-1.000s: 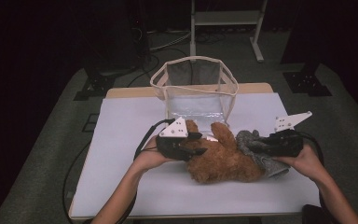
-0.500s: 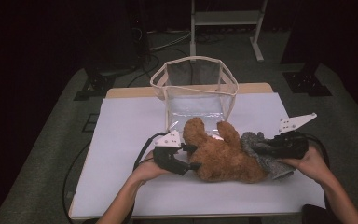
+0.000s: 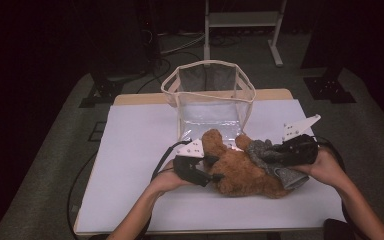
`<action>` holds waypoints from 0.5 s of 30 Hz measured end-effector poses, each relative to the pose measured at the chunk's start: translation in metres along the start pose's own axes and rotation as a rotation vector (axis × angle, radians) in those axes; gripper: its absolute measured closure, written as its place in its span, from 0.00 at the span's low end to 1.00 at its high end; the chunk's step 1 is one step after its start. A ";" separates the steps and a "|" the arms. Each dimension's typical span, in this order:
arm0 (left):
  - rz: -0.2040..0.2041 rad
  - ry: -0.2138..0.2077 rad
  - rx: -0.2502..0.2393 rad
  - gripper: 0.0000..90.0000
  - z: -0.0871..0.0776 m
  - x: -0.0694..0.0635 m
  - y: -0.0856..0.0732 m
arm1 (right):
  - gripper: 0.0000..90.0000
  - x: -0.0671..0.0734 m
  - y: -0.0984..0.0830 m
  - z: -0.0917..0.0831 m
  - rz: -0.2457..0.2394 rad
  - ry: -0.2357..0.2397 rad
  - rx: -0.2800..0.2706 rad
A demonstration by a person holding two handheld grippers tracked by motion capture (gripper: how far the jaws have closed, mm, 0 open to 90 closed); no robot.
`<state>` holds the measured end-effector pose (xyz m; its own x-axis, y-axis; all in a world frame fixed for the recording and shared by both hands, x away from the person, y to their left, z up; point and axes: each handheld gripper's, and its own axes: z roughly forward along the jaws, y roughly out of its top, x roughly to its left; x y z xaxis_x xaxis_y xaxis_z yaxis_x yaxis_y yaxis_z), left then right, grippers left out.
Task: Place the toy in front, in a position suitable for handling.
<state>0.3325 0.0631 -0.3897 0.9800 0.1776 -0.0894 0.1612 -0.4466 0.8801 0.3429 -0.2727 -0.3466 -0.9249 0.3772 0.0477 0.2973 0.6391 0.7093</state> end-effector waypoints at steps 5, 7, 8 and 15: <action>-0.017 -0.007 -0.011 0.37 0.001 0.000 -0.006 | 0.83 -0.004 -0.015 -0.001 0.032 0.011 -0.032; -0.019 -0.004 -0.001 0.31 0.002 -0.001 -0.008 | 0.83 -0.003 -0.020 -0.003 0.043 0.010 -0.042; -0.016 -0.002 0.008 0.30 0.003 -0.001 -0.009 | 0.83 -0.004 -0.022 -0.003 0.045 0.007 -0.044; -0.066 -0.016 0.009 0.14 0.017 0.001 -0.017 | 0.83 -0.005 -0.033 -0.005 0.075 0.011 -0.068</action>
<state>0.3328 0.0560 -0.4130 0.9689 0.1932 -0.1544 0.2265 -0.4422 0.8679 0.3366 -0.2990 -0.3667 -0.9033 0.4148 0.1095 0.3492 0.5626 0.7493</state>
